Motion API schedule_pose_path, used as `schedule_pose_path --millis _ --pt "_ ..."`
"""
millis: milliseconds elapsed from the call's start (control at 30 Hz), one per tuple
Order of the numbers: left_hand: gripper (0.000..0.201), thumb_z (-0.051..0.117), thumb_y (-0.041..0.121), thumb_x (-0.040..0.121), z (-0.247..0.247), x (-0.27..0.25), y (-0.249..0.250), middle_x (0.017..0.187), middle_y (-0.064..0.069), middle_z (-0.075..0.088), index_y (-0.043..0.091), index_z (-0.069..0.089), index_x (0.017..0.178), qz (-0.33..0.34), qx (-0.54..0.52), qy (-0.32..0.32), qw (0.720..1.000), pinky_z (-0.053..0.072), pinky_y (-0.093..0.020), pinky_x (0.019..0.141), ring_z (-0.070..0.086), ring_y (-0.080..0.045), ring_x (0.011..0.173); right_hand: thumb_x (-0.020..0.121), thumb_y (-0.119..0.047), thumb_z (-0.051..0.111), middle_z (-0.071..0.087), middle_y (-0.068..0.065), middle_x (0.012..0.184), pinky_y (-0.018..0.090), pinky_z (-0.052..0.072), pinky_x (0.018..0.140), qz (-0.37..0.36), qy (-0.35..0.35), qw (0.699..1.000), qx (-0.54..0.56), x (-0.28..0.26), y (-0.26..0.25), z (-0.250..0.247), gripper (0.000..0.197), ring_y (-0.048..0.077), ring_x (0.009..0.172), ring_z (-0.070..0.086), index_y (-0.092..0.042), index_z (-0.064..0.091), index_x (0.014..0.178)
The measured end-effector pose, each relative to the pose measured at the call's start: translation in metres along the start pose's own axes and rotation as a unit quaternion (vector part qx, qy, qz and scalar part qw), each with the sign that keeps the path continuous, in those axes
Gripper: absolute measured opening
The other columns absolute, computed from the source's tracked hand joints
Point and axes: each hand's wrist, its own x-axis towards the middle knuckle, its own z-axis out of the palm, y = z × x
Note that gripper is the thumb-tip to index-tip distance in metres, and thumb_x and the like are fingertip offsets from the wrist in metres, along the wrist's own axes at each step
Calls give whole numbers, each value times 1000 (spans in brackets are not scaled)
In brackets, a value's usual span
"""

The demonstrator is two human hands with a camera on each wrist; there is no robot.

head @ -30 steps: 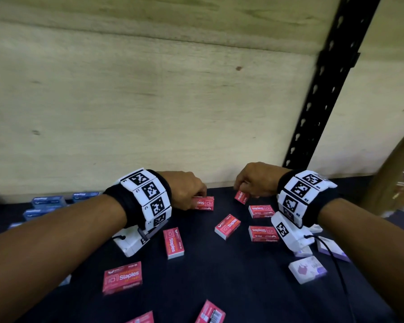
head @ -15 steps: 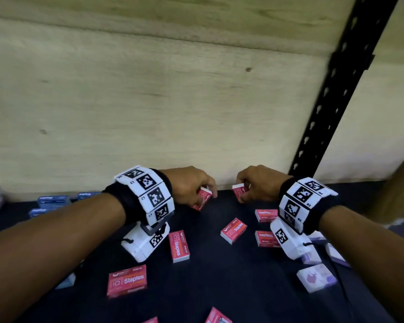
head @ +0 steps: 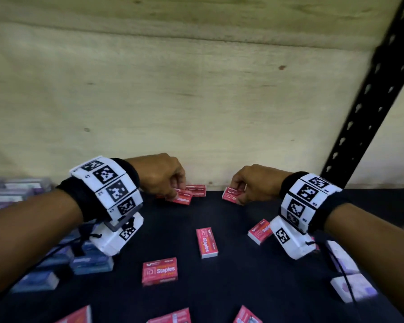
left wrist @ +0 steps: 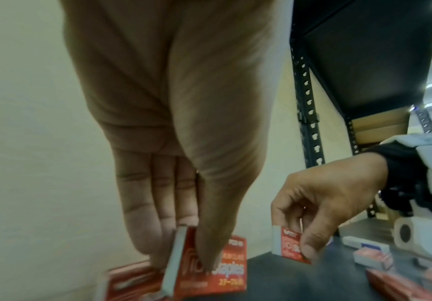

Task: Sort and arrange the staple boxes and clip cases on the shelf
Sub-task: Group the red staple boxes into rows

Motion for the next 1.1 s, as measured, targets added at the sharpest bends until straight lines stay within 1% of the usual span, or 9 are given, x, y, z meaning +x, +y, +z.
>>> schedule_pose_path --millis 167,233,300,433,567,667,867,967,1100 --pt "18 70 28 87 7 -20 -20 92 8 66 24 62 101 -67 52 -35 996 48 -25 73 59 -9 79 88 -31 72 67 -4 90 27 49 69 -54 -17 998 14 12 -36 6 17 12 59 60 -29 56 93" --pt "17 66 29 90 10 -22 -21 89 9 64 24 59 105 -65 60 -48 995 46 -24 69 57 -8 76 90 -34 70 66 -1 96 31 53 71 -54 -22 998 8 14 -46 6 20 15 56 60 -26 54 101" --pt "17 63 30 92 14 -21 -18 82 12 58 24 56 106 -60 67 -46 995 40 -23 62 53 -6 70 93 -35 66 60 -4 93 29 49 64 -58 -22 998 -12 14 -53 6 23 10 53 53 -25 52 108" --pt "22 59 32 95 19 -18 -11 77 13 48 24 51 113 -48 91 -47 994 36 -24 59 47 -7 68 94 -39 63 51 -11 77 23 35 55 -63 -17 997 -43 15 -62 6 28 4 56 44 -23 53 114" --pt "22 56 33 96 20 -16 -1 76 11 44 24 49 115 -44 108 -55 992 34 -24 56 44 -6 62 94 -41 62 50 -12 73 26 36 57 -55 -20 996 -63 18 -65 5 23 7 61 47 -25 54 109" --pt "25 55 34 96 24 -15 3 78 8 42 21 48 116 -52 132 -53 988 35 -26 62 46 -13 71 95 -42 61 50 -13 75 27 36 59 -51 -21 996 -75 21 -65 6 24 9 65 49 -26 54 111" --pt "29 57 32 96 23 -18 1 111 -5 60 12 54 117 -64 151 -66 984 42 -28 71 54 -20 86 91 -43 66 50 -14 78 27 37 64 -36 -17 996 -81 26 -66 10 24 10 71 50 -29 54 105" --pt "28 57 33 96 23 -19 2 108 -4 57 15 51 117 -62 146 -62 985 40 -28 72 51 -19 85 90 -40 67 54 -11 85 28 38 70 -27 -21 996 -86 26 -63 9 23 15 81 53 -28 54 105" --pt "26 56 29 97 24 -17 4 100 -2 54 14 51 117 -62 146 -54 986 39 -28 71 50 -18 84 91 -40 66 50 -16 77 27 38 71 -33 -16 995 -91 24 -60 10 20 15 82 54 -30 51 100"
